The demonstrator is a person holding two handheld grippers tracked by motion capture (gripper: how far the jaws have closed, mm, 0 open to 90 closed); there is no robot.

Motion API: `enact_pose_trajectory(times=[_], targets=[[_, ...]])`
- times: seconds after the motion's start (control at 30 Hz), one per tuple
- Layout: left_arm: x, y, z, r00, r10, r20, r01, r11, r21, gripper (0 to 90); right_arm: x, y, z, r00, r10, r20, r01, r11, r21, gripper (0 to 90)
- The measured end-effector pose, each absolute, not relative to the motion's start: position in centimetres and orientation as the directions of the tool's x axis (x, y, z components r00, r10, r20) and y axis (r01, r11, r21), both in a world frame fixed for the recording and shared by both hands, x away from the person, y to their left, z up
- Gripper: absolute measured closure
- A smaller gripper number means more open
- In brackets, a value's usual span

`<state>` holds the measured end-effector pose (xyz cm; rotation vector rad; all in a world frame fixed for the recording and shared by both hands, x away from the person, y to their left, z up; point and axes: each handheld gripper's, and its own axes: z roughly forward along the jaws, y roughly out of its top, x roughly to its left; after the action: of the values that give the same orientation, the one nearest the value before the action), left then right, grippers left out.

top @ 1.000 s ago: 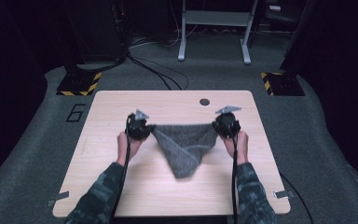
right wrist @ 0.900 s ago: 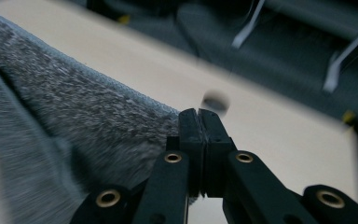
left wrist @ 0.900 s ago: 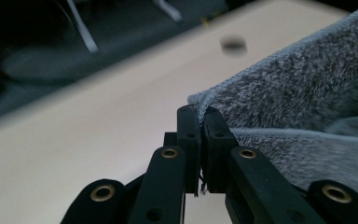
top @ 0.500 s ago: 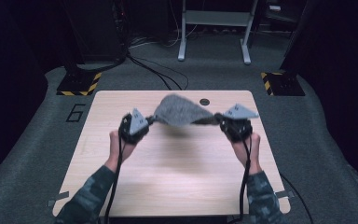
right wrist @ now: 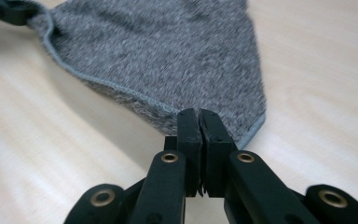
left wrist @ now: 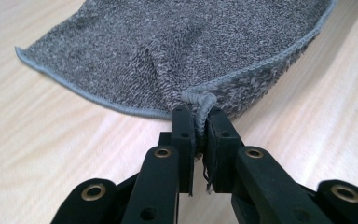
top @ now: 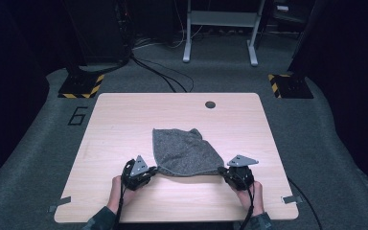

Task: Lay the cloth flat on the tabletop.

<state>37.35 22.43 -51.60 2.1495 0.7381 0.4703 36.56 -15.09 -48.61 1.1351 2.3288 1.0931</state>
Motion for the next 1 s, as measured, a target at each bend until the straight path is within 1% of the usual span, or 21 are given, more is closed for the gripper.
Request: enact_pose_trajectory(times=[0.07,0.1,0.2,0.3,0.37,0.4,0.43,0.53,0.63,0.67,0.7,0.83,1.0], targets=[[37.1,22.9,-51.6,0.768,0.638,0.051,0.370,-0.507,0.778,77.6,36.2,-15.1,-48.6,-0.646,0.762,0.047,0.531,0.403,0.745,85.4],[37.0,23.1,-51.6,0.772,0.634,0.043,0.377,-0.513,0.771,73.8,36.1,-15.3,-48.5,-0.654,0.754,0.067,0.540,0.402,0.740,82.7],[36.7,23.9,-51.3,0.762,0.648,0.020,0.411,-0.507,0.758,54.2,36.0,-15.9,-47.8,-0.669,0.736,0.101,0.528,0.375,0.762,73.9],[36.9,24.8,-50.5,0.733,0.680,0.024,0.412,-0.472,0.779,38.2,36.7,-16.3,-46.8,-0.664,0.743,0.087,0.505,0.359,0.785,68.4],[37.2,25.1,-49.9,0.713,0.700,0.030,0.400,-0.442,0.803,31.0,37.5,-16.4,-46.2,-0.651,0.756,0.064,0.491,0.355,0.795,66.2],[37.5,25.0,-49.6,0.704,0.710,0.030,0.397,-0.427,0.812,28.5,38.0,-16.2,-46.1,-0.645,0.763,0.048,0.489,0.363,0.793,63.9],[37.8,25.0,-49.3,0.699,0.714,0.035,0.391,-0.422,0.818,26.4,38.6,-16.0,-45.9,-0.643,0.765,0.036,0.490,0.376,0.786,63.7],[39.2,24.3,-48.7,0.683,0.728,0.054,0.388,-0.425,0.818,21.9,40.6,-14.9,-46.3,-0.646,0.763,0.011,0.493,0.406,0.770,62.1],[40.7,23.4,-48.3,0.684,0.728,0.051,0.399,-0.432,0.809,20.9,42.1,-13.0,-47.3,-0.669,0.743,-0.008,0.503,0.461,0.731,60.8],[41.2,23.0,-48.2,0.689,0.724,0.036,0.410,-0.431,0.804,20.5,42.4,-12.3,-47.7,-0.666,0.746,-0.008,0.519,0.471,0.714,60.4],[41.6,22.6,-48.2,0.693,0.719,0.040,0.410,-0.439,0.800,20.3,42.9,-11.8,-48.2,-0.674,0.738,-0.029,0.505,0.490,0.711,60.0],[43.0,21.7,-48.0,0.702,0.711,0.041,0.413,-0.453,0.790,19.9,43.8,-10.1,-49.9,-0.670,0.741,-0.032,0.534,0.512,0.673,59.0],[43.1,21.9,-46.7,0.689,0.722,0.057,0.391,-0.436,0.810,19.9,43.7,-9.5,-50.7,-0.662,0.749,-0.035,0.548,0.515,0.660,58.7]])
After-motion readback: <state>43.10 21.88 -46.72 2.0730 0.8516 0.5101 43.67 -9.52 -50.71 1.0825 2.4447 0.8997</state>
